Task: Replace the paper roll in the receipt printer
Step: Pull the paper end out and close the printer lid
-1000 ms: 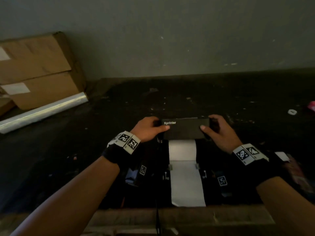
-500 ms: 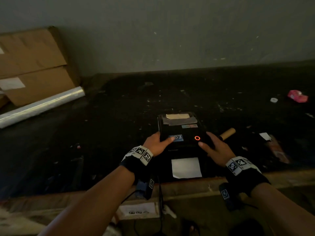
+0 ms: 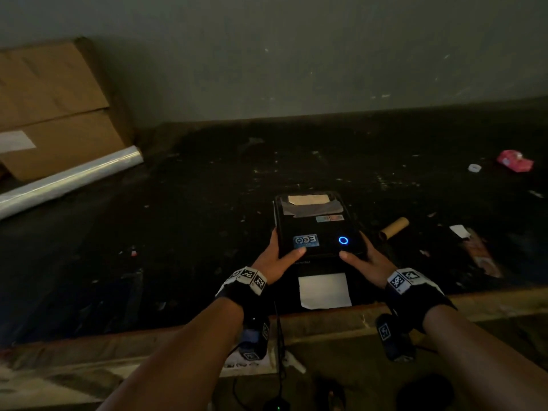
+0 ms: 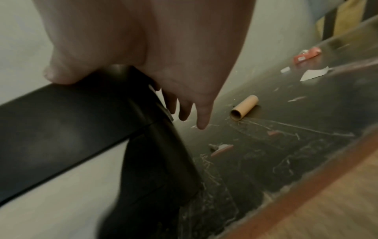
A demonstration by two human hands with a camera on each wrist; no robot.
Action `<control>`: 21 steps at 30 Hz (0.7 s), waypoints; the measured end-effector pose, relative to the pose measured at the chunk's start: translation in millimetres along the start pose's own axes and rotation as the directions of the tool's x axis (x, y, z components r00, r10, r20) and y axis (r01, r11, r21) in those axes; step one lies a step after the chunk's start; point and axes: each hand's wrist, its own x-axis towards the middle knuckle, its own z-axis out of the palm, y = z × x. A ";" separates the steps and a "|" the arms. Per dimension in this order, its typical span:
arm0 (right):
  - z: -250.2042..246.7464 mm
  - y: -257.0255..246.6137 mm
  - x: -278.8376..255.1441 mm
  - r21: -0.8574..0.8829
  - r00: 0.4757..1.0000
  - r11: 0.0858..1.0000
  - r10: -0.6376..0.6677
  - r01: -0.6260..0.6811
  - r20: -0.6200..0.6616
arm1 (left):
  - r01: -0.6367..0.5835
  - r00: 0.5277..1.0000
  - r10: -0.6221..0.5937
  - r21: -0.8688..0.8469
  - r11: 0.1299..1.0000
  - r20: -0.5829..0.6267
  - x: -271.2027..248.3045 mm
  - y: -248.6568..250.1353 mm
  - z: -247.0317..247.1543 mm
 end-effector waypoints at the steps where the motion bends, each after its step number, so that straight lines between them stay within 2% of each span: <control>1: -0.5 -1.0 -0.8 0.000 1.000 1.000 0.010 -0.010 0.004 | -0.002 1.000 0.002 -0.005 1.000 0.005 -0.8 0.7 -0.9; 21: 0.1 -3.8 -7.3 0.042 0.999 0.999 0.030 -0.030 0.011 | -0.019 1.000 0.019 -0.041 0.999 -0.009 -3.1 0.5 0.2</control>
